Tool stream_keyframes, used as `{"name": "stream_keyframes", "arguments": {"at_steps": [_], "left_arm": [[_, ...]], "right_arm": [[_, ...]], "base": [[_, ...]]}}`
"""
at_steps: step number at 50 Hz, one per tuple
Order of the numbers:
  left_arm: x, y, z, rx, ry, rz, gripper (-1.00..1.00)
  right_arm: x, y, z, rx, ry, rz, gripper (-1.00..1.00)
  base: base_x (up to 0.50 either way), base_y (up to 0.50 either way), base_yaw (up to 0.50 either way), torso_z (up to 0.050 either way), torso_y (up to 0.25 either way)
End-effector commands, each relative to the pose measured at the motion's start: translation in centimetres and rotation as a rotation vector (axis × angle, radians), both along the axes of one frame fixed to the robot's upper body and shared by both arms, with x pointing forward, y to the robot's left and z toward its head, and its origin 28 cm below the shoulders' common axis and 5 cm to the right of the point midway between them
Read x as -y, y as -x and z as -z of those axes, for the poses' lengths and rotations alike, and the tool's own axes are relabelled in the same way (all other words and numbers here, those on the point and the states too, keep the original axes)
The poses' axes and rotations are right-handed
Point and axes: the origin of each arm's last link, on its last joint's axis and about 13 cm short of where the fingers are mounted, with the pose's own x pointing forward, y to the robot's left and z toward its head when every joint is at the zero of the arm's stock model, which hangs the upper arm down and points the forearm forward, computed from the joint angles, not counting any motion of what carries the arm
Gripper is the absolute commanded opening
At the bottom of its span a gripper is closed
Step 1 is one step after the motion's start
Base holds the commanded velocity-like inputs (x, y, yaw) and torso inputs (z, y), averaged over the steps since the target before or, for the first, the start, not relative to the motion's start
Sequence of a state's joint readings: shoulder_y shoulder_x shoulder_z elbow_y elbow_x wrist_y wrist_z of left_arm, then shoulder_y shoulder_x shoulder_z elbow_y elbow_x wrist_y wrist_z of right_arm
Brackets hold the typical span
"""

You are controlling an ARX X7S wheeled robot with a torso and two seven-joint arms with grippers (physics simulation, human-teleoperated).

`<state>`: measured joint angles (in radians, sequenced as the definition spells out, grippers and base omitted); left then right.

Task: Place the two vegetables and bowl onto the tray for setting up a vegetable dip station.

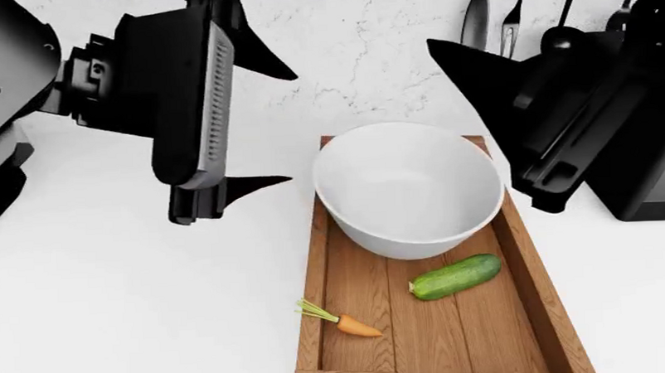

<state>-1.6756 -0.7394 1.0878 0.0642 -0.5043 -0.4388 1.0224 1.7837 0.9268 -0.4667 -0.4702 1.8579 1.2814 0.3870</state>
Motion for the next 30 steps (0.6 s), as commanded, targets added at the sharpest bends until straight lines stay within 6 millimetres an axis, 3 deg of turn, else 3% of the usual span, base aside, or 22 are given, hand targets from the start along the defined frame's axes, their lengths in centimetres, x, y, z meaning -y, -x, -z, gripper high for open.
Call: {"name": "stream_keyframes", "arguments": {"at_steps": [1,7,11,14,17,23,30], "left_arm": [[-0.7,1.7,-0.7,0.094,0.058,-0.009,1.0],[-0.8,0.7,-1.1,0.15,0.108,-0.018,1.0],[-0.9,-1.1,-2.3,0.25,0.294,-0.075,1.0],[-1.1,-2.0,-1.2,0.296,0.358,-0.146,1.0],[-0.9,-1.3,0.3,0.319,0.421,-0.181,1.0],[-0.4,-0.4,-0.6,0.381,0.534,-0.25,1.0],[-0.3,-0.3,0.5,0.38,0.559,-0.26,1.0]], "right_arm": [[-0.5,0.0,-0.3,0.061,0.066,0.002,1.0],[-0.9,-1.2,-0.3,0.058,0.08,-0.025,1.0],[-1.1,-2.0,-0.5,0.078,0.085,-0.031,1.0],[-1.4,-2.6,-0.2,0.108,0.082,-0.031,1.0],[-2.2,-3.4,1.1,0.225,0.127,-0.007,1.0],[-3.1,-3.7,1.2,0.321,0.135,-0.005,1.0],[-3.1,-3.4,1.9,0.346,0.215,-0.035,1.0]], "base": [[0.0,0.0,0.0,0.0,0.0],[0.0,0.0,0.0,0.0,0.0],[0.0,0.0,0.0,0.0,0.0],[0.0,0.0,0.0,0.0,0.0],[0.0,0.0,0.0,0.0,0.0],[0.0,0.0,0.0,0.0,0.0],[0.0,0.0,0.0,0.0,0.0]]}}
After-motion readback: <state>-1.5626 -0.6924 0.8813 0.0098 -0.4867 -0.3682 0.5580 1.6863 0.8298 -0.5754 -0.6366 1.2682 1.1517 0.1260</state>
